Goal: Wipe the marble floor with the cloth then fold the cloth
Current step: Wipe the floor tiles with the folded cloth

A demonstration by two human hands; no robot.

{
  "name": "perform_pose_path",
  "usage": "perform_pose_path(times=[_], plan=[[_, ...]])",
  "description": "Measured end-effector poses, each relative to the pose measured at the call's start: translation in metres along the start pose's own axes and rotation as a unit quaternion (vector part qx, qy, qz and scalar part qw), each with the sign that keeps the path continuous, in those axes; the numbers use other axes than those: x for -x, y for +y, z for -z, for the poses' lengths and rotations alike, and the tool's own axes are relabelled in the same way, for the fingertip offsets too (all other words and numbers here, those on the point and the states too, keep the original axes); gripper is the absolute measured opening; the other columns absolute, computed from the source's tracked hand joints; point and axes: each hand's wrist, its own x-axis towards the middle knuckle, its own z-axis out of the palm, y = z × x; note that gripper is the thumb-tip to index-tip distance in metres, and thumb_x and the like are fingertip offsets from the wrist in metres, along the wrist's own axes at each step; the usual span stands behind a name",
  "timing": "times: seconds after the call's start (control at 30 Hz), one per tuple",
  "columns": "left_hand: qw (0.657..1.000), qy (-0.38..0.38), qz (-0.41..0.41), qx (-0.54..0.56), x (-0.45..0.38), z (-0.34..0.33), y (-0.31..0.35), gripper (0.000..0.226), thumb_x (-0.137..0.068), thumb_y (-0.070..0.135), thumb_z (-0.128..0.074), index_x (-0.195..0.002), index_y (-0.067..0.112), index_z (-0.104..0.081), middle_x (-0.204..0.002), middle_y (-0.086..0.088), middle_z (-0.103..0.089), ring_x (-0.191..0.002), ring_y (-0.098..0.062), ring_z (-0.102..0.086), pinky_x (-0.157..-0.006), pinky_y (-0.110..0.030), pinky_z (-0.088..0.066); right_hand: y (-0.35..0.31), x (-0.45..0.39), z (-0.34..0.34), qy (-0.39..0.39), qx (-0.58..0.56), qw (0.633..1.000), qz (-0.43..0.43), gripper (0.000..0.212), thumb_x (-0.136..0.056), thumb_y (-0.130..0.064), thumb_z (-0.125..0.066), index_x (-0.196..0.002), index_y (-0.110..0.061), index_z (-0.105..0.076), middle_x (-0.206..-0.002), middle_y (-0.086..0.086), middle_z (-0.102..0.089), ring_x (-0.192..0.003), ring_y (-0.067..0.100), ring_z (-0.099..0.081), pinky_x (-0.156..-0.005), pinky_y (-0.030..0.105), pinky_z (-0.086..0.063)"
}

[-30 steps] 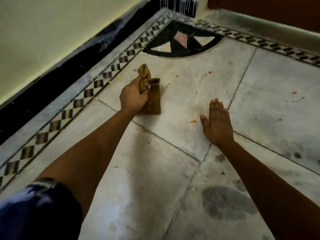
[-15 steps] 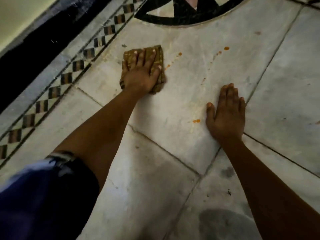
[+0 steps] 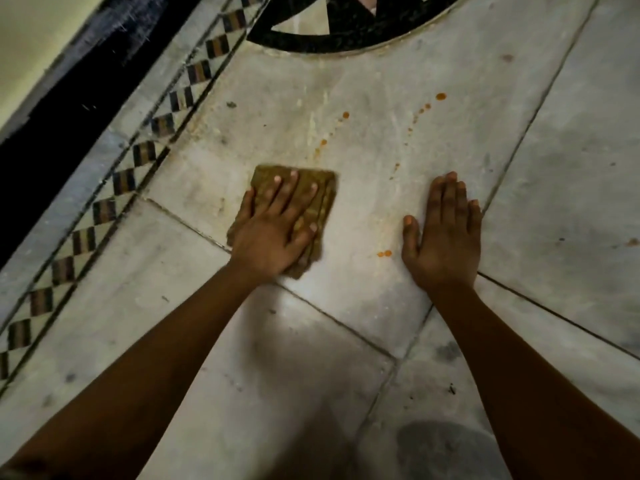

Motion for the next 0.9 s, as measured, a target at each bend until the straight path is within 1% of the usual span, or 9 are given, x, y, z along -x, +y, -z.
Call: perform_pose_path(times=[0.13,0.2,0.33,0.43,0.53,0.63,0.73,0.8,0.9], plan=[[0.999,-0.004,0.032,0.007,-0.104,0.019,0.012,0.059,-0.094,0.051,-0.024,-0.149,0.034,-0.007,-0.159,0.003,-0.001,-0.145,-0.019,0.002,-0.114,-0.046,0.004,-0.001,0.000,0.000,0.003,-0.004,1.000,0.001,0.069,-0.091,-0.044,-0.021,-0.148,-0.004,-0.015,-0.155,0.016,-0.016,-0.144,0.029,-0.015,-0.116,0.040,-0.006],[1.000,-0.002,0.026,0.005,-0.123,0.020,0.016,0.059,-0.096,0.050,-0.025,-0.149,0.033,-0.006,-0.159,0.001,0.000,-0.146,-0.019,0.003,-0.114,-0.046,0.006,0.000,0.000,0.000,0.007,-0.006,1.000,0.001,0.070,-0.091,-0.045,-0.020,-0.148,-0.004,-0.017,-0.155,0.016,-0.017,-0.144,0.029,-0.016,-0.116,0.040,-0.006],[0.996,0.051,-0.071,0.001,-0.032,-0.003,0.012,0.069,-0.086,0.054,-0.023,-0.148,0.025,-0.024,-0.156,-0.006,-0.020,-0.144,-0.026,-0.015,-0.115,-0.042,0.000,0.000,0.000,-0.002,0.012,-0.006,1.000,0.003,0.070,-0.091,-0.045,-0.021,-0.148,-0.004,-0.018,-0.155,0.016,-0.019,-0.143,0.029,-0.017,-0.116,0.040,-0.007],[0.995,0.058,-0.075,-0.008,0.023,-0.018,0.006,0.065,-0.086,0.052,-0.031,-0.145,0.024,-0.034,-0.152,-0.004,-0.030,-0.141,-0.025,-0.026,-0.114,-0.043,-0.009,0.001,0.000,-0.002,0.014,-0.006,1.000,0.001,0.070,-0.092,-0.045,-0.021,-0.148,-0.004,-0.018,-0.155,0.017,-0.019,-0.143,0.029,-0.018,-0.116,0.041,-0.008],[0.997,0.054,-0.047,-0.009,-0.005,-0.011,0.007,0.067,-0.085,0.054,-0.025,-0.145,0.026,-0.030,-0.153,-0.003,-0.028,-0.142,-0.024,-0.024,-0.114,-0.039,-0.006,0.000,0.000,-0.003,0.016,0.001,1.000,0.002,0.070,-0.091,-0.045,-0.020,-0.148,-0.004,-0.017,-0.155,0.017,-0.018,-0.144,0.029,-0.017,-0.116,0.040,-0.006],[0.999,0.041,-0.004,0.007,-0.067,0.002,0.025,0.073,-0.081,0.059,-0.013,-0.148,0.031,-0.016,-0.157,0.001,-0.014,-0.145,-0.020,-0.009,-0.115,-0.040,0.001,0.001,0.000,-0.004,0.019,0.003,1.000,0.002,0.070,-0.091,-0.045,-0.021,-0.148,-0.004,-0.018,-0.155,0.017,-0.018,-0.144,0.029,-0.016,-0.116,0.039,-0.004],[0.999,0.036,0.020,0.012,-0.105,0.009,0.041,0.073,-0.081,0.057,-0.013,-0.149,0.030,-0.014,-0.158,0.000,-0.011,-0.145,-0.020,-0.004,-0.114,-0.041,0.005,0.000,0.000,-0.004,0.017,0.005,1.000,0.005,0.070,-0.091,-0.045,-0.021,-0.148,-0.004,-0.017,-0.155,0.016,-0.018,-0.144,0.028,-0.016,-0.116,0.039,-0.005],[0.999,0.046,-0.020,0.012,-0.088,0.003,0.037,0.075,-0.080,0.059,-0.011,-0.149,0.029,-0.017,-0.158,-0.001,-0.013,-0.145,-0.021,-0.007,-0.114,-0.040,0.003,0.001,0.000,-0.003,0.016,0.001,1.000,0.004,0.070,-0.091,-0.045,-0.021,-0.147,-0.004,-0.019,-0.154,0.017,-0.020,-0.143,0.029,-0.018,-0.116,0.041,-0.008],[0.994,0.070,-0.081,0.014,-0.013,-0.014,0.018,0.070,-0.085,0.056,-0.022,-0.147,0.025,-0.023,-0.155,-0.004,-0.021,-0.144,-0.024,-0.016,-0.114,-0.040,-0.003,0.000,0.001,-0.002,0.018,-0.006,1.000,0.004,0.070,-0.091,-0.045,-0.022,-0.147,-0.003,-0.021,-0.154,0.017,-0.022,-0.142,0.029,-0.021,-0.116,0.042,-0.011]])
